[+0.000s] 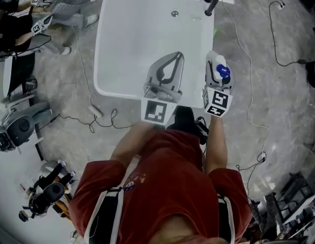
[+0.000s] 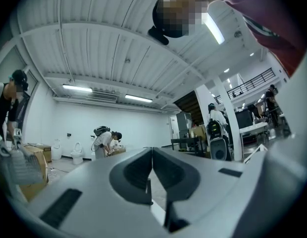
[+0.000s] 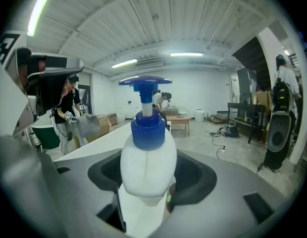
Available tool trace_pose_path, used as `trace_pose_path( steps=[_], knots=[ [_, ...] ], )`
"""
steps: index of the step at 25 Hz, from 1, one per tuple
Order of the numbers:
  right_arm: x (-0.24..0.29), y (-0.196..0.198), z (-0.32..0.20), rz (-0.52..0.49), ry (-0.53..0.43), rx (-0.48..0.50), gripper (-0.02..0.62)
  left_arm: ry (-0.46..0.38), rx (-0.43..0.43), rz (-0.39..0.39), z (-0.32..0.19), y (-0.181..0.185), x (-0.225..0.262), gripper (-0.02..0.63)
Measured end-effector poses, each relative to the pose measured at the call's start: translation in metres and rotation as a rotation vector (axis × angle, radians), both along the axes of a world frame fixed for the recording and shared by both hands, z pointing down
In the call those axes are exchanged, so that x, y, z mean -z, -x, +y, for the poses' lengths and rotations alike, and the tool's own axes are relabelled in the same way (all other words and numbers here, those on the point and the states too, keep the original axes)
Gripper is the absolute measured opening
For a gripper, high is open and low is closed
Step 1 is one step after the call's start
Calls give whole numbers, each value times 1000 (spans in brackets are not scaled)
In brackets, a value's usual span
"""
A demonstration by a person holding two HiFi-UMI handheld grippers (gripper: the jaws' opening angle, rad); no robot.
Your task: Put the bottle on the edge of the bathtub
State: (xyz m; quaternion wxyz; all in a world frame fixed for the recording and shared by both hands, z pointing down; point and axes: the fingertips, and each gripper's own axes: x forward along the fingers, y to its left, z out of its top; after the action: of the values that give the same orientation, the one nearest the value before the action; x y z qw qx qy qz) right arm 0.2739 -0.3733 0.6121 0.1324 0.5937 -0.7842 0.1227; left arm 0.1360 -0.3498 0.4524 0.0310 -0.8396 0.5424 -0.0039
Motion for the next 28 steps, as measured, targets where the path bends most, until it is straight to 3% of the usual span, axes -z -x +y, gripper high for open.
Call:
trace_pose_path(
  steps=[16, 28],
  knots=[
    [-127, -3, -14, 22, 167, 59, 272, 56, 35, -47, -7, -17, -40, 15],
    [-166, 2, -8, 31, 205, 57, 272, 81, 54, -69, 2, -11, -55, 15]
  ],
)
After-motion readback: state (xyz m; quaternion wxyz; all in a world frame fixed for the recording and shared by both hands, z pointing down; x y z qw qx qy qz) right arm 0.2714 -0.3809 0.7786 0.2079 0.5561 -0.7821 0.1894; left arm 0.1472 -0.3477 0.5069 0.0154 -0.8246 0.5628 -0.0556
